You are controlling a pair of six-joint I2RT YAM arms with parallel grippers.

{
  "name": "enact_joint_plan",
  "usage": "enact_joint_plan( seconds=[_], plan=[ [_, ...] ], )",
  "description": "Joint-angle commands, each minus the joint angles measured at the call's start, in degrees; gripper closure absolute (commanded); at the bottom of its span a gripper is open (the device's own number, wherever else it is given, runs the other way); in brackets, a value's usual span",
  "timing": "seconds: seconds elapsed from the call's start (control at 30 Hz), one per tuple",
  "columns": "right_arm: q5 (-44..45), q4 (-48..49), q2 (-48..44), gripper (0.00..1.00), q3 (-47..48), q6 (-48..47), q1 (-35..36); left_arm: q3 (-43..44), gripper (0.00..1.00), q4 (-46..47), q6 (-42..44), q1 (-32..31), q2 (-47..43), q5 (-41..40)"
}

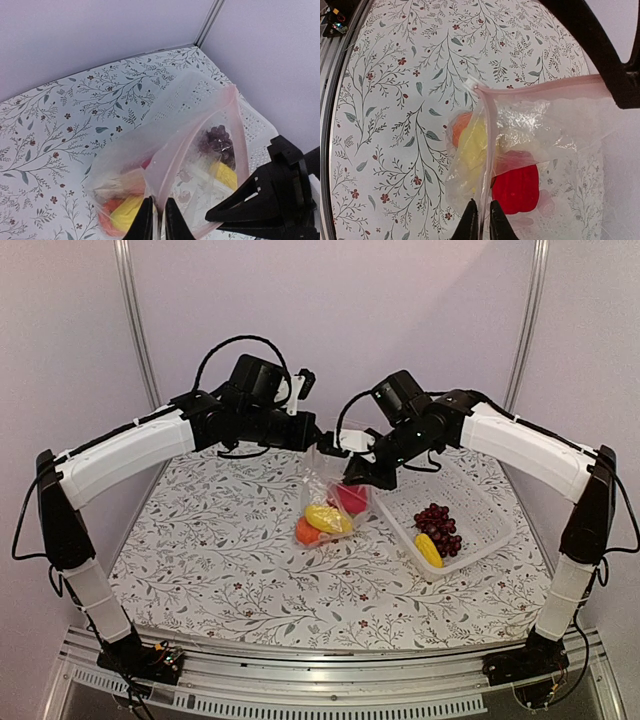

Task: Place the food in the zip-top bag and seal the zipper
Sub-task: Adjust the zipper food storage bag at the center of the board.

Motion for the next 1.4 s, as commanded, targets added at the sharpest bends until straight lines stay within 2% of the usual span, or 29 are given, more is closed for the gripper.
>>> enact_joint_plan(
  seconds=[0.0, 0.1, 0.23, 0.33, 0.53, 0.8, 0.93, 1.37],
  plan=[
    [1.4, 1.8, 0.8, 0.96, -0.3, 0.6, 0.3, -0.8, 0.83, 1.1, -0.6, 0.6, -1.1, 2.1],
    [0.1, 3.9, -1.1, 1.0, -0.4, 1.4, 0.3, -1.3, 0.73, 0.3, -0.7, 0.5, -1.2, 2.1],
    [-1.3, 5.9, -3.5, 1.0, -0.5, 1.8, 0.3, -0.2, 0.71, -3.6, 0.6, 0.6, -0.4, 1.8],
    [-2.7, 6.2, -4.7, 1.0, -0.5, 1.9, 0.3, 1.7, 0.78, -7.5, 1.0, 0.6, 0.8, 0.3],
    [-4.1, 6.3, -5.6, 1.0, -0.6, 2.6, 0.3, 3.8, 1.0, -9.0, 1.6, 0.6, -0.4, -1.8],
    [-4.7, 7.0, -5.7, 0.98, -0.9, 4.2, 0.3, 6.5, 1.0, -9.6, 2.9, 0.7, -0.1, -0.8],
    [-4.8, 6.9, -5.4, 0.9, -1.3, 5.1, 0.3, 5.8, 1.0, -9.6, 2.4, 0.7, 1.3, 0.5],
    [-6.8, 4.0, -10.4, 0.49, 0.5, 7.8, -0.3, 6.0, 1.0, -9.1, 2.7, 1.5, 1.6, 0.2]
  ],
)
